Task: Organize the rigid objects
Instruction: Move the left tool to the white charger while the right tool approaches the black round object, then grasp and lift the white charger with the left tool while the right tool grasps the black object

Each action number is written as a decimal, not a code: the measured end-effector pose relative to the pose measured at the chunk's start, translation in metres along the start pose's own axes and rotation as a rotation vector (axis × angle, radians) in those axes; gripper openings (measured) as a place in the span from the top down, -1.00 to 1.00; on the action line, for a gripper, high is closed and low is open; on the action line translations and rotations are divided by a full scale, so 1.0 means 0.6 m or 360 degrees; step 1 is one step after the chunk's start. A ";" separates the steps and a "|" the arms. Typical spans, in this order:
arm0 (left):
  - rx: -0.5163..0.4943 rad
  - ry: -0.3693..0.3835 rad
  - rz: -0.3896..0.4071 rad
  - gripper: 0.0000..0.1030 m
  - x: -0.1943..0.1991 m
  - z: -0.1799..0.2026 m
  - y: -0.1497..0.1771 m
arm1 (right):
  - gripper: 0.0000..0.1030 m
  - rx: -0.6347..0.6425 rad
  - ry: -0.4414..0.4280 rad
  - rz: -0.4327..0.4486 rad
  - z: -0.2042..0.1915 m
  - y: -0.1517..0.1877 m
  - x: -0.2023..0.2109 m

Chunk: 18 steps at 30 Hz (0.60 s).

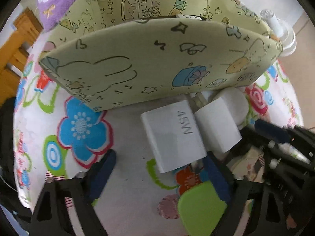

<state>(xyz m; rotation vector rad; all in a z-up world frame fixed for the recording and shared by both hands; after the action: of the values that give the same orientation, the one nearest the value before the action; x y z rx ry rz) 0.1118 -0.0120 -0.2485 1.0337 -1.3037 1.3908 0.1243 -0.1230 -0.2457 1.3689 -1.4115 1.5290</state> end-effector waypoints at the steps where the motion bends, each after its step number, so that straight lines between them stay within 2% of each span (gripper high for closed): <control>1: 0.0014 0.0005 0.0009 -0.56 0.000 0.000 -0.002 | 0.23 0.0011 0.0012 -0.0014 0.003 0.003 0.000; 4: 0.0014 0.0007 0.0042 -0.33 0.002 0.004 -0.013 | -0.12 0.0024 0.0014 -0.0023 0.011 0.009 0.001; 5: 0.0020 0.0014 0.0054 -0.13 0.003 0.006 -0.017 | -0.18 0.0028 0.0012 -0.0028 0.013 0.013 0.003; 11: 0.0024 0.0017 0.0071 -0.08 0.006 0.004 -0.022 | -0.26 0.0085 -0.0011 -0.0073 0.005 0.038 0.005; 15: 0.0008 0.0008 0.0055 -0.05 0.015 -0.001 0.006 | -0.26 0.0098 -0.0039 -0.0077 -0.020 0.054 0.005; 18: -0.0012 0.0008 0.0046 -0.04 0.014 -0.001 0.033 | -0.30 0.0166 0.0018 -0.0053 -0.033 0.052 -0.003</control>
<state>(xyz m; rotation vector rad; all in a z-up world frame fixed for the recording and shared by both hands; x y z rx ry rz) 0.0907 -0.0108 -0.2446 1.0092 -1.3243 1.4082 0.0903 -0.1106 -0.2540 1.4357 -1.3118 1.6059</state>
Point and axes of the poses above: each gripper's, at about its wrist camera, not at the fingertips, and x roughly against the way its jaws point, z to its right, y to its underside, the point moved 7 cm from there along -x, roughly the way its jaws point, and after that the axes turned 1 degree about -x, right-handed, at the moved point
